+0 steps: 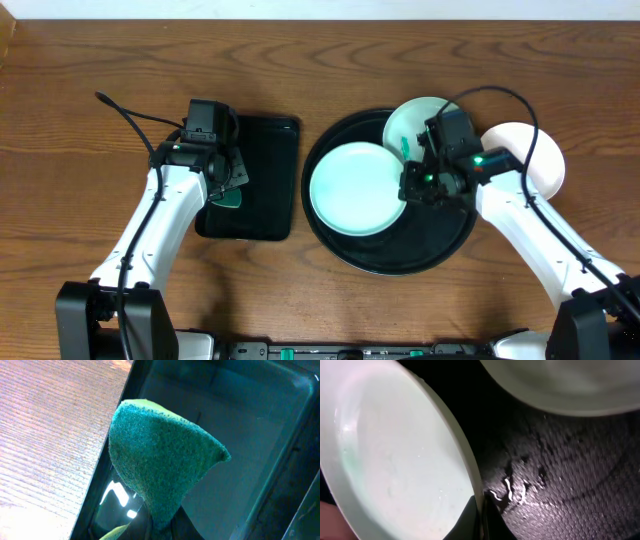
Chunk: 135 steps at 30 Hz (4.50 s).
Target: Clean dirty plates on tray and stack at the side
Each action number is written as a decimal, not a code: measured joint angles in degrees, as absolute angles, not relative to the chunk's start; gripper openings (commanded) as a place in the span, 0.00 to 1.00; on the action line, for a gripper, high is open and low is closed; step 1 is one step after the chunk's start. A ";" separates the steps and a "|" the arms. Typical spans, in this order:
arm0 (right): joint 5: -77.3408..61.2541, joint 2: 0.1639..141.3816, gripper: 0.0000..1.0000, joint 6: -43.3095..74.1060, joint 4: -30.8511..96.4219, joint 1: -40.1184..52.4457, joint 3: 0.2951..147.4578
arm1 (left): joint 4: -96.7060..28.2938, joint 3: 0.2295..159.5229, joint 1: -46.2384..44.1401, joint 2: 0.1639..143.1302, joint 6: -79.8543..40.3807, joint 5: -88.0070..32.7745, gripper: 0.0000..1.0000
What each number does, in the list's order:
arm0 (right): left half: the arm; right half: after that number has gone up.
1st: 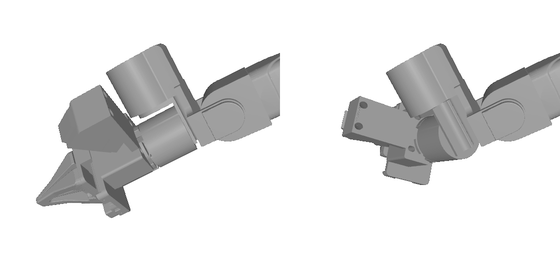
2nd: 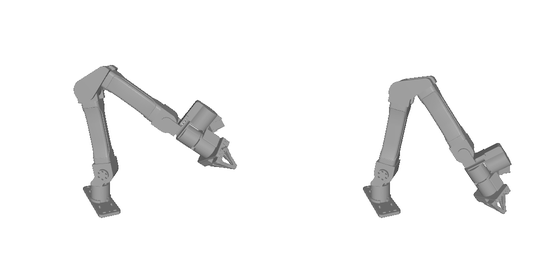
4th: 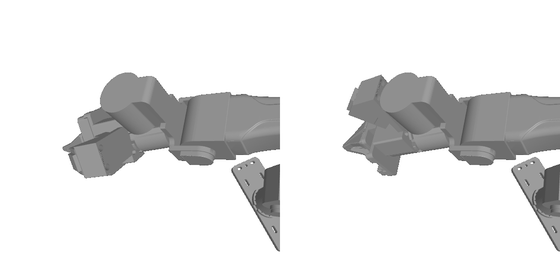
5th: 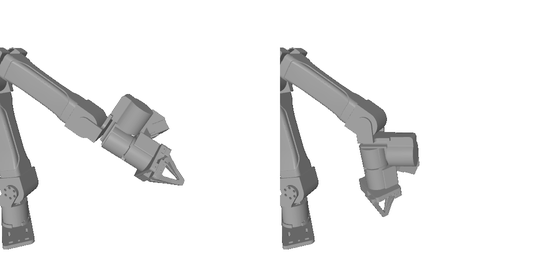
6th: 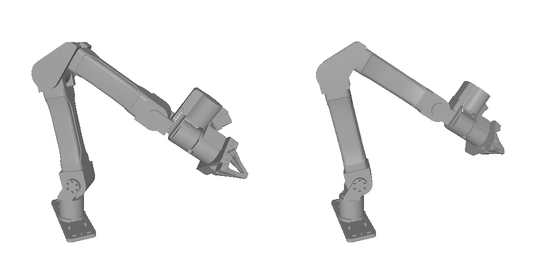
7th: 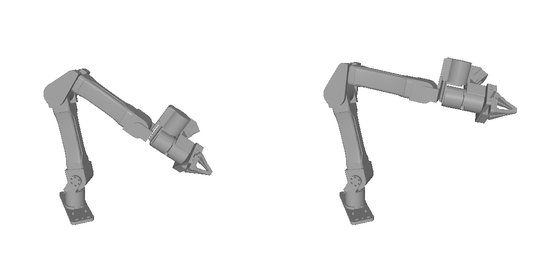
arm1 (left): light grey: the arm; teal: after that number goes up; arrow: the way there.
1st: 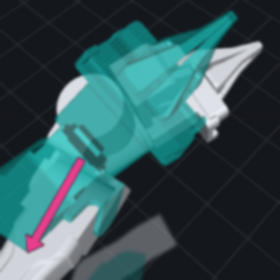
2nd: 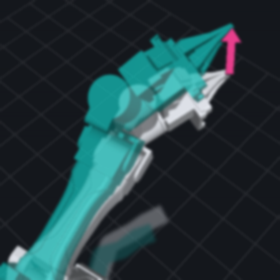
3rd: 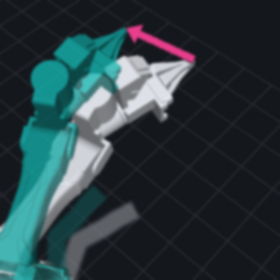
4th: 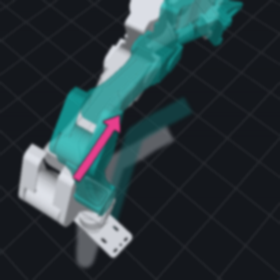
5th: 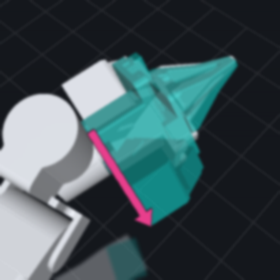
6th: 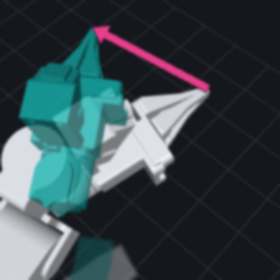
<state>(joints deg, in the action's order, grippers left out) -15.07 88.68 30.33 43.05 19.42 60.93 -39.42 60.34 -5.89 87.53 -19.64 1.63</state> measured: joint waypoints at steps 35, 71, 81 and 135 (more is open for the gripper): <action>1.04 111.35 0.01 32.62 34.24 32.01 92.23 | -39.42 60.34 -5.89 87.53 -19.64 1.63 0.08; 51.79 112.12 0.01 -25.78 -3.60 55.55 93.17 | -39.57 60.34 -5.89 87.53 -19.64 1.63 0.08; 54.50 112.12 0.01 -35.31 -9.17 57.63 93.17 | -39.57 60.34 -5.89 87.53 -19.64 1.63 0.08; 53.30 112.14 0.01 -2.42 19.73 51.40 93.58 | -39.62 60.34 -5.89 87.55 -19.64 1.63 0.08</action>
<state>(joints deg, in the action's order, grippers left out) 53.30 112.14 -2.42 19.73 51.40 93.58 -39.62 60.34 -5.89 87.55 -19.64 1.63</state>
